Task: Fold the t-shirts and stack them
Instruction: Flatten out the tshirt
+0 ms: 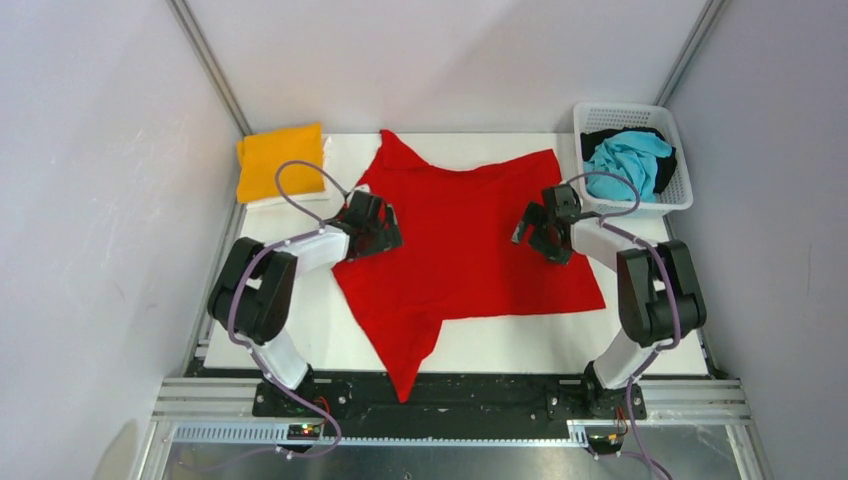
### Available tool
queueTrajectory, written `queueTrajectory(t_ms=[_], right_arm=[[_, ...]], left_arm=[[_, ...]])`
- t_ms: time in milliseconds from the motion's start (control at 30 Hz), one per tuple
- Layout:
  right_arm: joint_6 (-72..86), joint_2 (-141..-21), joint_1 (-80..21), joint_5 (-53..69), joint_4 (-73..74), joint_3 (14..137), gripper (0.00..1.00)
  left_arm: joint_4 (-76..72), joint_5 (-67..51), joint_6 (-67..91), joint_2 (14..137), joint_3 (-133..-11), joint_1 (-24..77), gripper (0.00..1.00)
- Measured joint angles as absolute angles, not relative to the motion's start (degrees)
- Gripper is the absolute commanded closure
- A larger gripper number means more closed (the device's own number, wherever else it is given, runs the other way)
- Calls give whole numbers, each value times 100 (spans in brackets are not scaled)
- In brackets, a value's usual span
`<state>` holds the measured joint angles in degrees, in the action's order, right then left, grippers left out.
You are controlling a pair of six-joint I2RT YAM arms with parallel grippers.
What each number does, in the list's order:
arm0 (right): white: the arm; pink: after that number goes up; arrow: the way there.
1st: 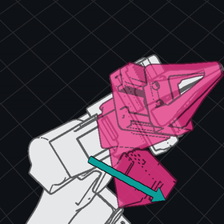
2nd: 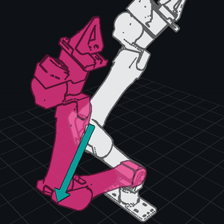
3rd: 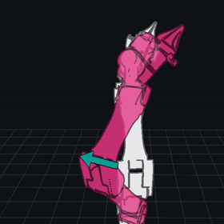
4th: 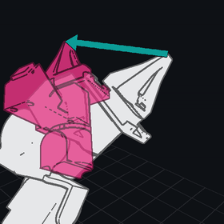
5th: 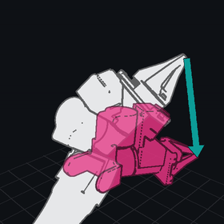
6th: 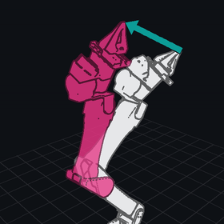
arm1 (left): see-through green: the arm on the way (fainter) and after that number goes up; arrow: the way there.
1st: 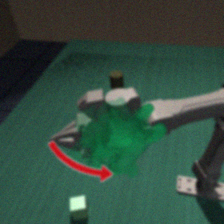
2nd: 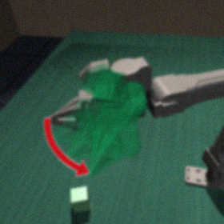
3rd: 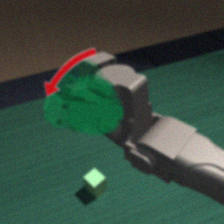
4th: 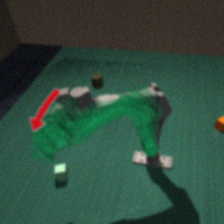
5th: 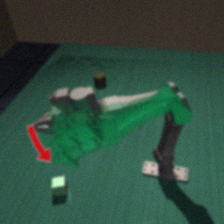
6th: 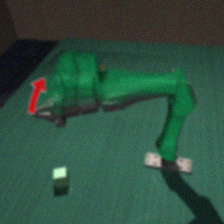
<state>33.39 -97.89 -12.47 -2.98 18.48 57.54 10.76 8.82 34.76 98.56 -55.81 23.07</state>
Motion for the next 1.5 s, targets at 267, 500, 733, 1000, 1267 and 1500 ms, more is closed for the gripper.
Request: queueTrajectory(t_ms=[267, 500, 733, 1000, 1267, 1500], right_arm=[[3830, -8764, -1251, -178, 1472, 4578, 1], [4270, -7529, -1542, -263, 1549, 3507, 1], [4499, -6573, -2008, -379, 1968, 2947, 1], [4405, -5852, -2038, -611, 2331, 2950, 1], [3977, -6392, -2040, -565, 1953, 3116, 1], [3782, -6890, -2040, -598, 1852, 3164, 1]], left_arm=[[709, 895, 3879, 8962, -4449, 2300, 0], [460, 880, 4344, 7791, -3267, 2329, 0], [1308, 917, 4661, 6375, -2552, 2493, 0], [2416, 1184, 4606, 6047, -3671, 2517, 0], [2117, 1278, 4453, 8543, -6455, 1990, 9], [2040, 1114, 4320, 11067, -8283, 1444, 22]])
